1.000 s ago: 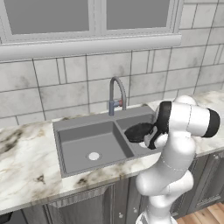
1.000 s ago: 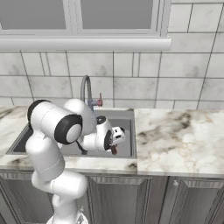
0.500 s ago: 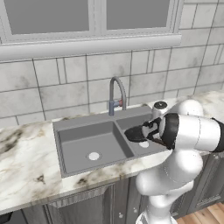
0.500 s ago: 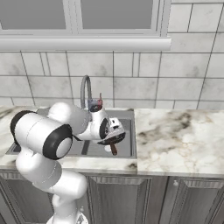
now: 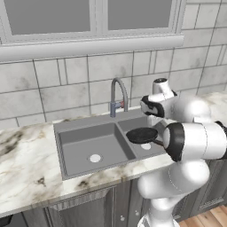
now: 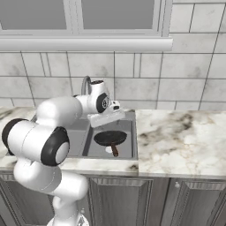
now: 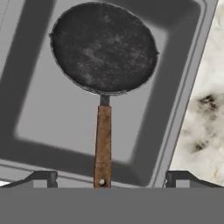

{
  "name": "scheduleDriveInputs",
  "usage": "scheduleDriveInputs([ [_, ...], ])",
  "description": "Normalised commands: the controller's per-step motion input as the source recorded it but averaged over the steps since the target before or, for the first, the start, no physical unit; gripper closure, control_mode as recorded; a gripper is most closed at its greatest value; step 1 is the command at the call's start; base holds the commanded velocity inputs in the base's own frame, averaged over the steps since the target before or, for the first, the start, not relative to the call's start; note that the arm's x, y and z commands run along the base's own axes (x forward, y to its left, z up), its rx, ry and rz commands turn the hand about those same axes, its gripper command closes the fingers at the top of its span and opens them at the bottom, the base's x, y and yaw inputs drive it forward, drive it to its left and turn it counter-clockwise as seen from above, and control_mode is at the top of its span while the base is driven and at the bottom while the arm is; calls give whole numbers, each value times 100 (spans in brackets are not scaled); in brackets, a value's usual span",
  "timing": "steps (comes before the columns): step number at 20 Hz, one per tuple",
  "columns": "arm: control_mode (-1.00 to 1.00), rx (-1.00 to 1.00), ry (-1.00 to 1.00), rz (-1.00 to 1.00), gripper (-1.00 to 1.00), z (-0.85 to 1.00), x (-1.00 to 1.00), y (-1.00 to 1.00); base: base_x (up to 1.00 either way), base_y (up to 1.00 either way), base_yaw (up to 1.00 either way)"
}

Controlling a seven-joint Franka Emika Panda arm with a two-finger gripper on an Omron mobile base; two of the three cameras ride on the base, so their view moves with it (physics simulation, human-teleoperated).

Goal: Move the pot and pan from the stove into the sink.

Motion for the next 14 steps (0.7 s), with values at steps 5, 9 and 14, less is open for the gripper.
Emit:
scheduleDriveInputs([
  [5, -100, 0, 18, 0, -100, 63, -39, 0, 0, 0, 0],
  [9, -100, 0, -4, 4, -100, 39, -92, 0, 0, 0, 0],
  [14, -100, 0, -16, 8, -100, 31, -91, 0, 0, 0, 0],
])
